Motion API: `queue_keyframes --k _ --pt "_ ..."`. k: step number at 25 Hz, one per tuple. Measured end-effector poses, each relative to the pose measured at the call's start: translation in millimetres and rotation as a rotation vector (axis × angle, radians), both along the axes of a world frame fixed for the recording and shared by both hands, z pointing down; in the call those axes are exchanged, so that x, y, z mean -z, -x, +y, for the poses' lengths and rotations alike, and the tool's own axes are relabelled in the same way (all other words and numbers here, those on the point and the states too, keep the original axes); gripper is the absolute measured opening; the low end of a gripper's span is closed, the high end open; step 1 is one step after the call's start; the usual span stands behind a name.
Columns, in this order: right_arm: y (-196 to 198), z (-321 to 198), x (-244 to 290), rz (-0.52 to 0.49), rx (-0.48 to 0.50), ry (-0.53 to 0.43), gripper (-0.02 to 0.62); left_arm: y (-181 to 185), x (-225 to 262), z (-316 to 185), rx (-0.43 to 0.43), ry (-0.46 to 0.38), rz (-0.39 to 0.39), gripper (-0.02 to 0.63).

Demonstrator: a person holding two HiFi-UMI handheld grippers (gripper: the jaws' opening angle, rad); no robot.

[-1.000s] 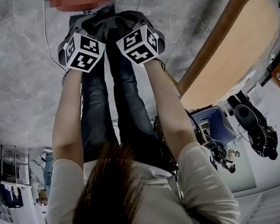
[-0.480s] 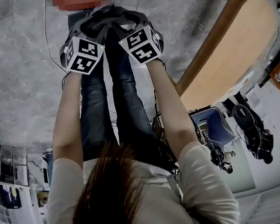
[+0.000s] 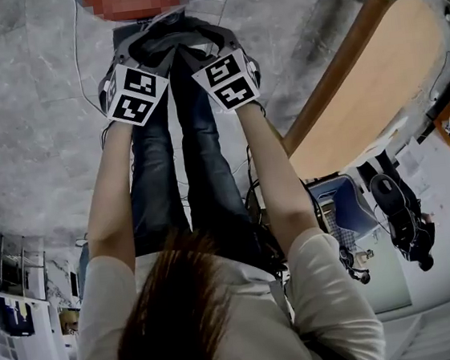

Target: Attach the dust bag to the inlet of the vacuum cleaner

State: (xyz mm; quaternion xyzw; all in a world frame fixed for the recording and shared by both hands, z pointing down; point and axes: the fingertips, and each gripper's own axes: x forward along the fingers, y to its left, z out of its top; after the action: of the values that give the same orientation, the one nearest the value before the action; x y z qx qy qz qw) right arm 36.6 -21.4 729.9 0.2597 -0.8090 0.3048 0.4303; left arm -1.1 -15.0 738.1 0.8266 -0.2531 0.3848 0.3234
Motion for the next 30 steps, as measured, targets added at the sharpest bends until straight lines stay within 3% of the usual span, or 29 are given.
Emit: queue_keyframes --k 7,10,16,20,30 --pt "-13.2 -12.0 17.8 -0.062 -0.132 -0.005 0.162 1.2 15.5 -4.5 0.037 -0.02 0.0 0.226" --pt "-15.9 -20.6 31.2 -0.092 -0.18 -0.034 0.131 4.2 28.4 -10.0 0.074 -0.054 0.002 0.153" --pt "-21.4 -34.4 57.2 -0.098 -0.219 -0.101 0.006 8.5 63.7 -35.0 0.147 -0.152 -0.004 0.068" --pt "-29.4 -40.3 72.3 -0.096 -0.244 -0.108 0.002 8.2 84.5 -47.2 0.168 -0.178 -0.008 0.019" --pt "-28.3 -63.7 165.2 -0.104 -0.259 -0.195 0.002 15.2 176.2 -72.2 0.243 -0.269 0.051 0.017"
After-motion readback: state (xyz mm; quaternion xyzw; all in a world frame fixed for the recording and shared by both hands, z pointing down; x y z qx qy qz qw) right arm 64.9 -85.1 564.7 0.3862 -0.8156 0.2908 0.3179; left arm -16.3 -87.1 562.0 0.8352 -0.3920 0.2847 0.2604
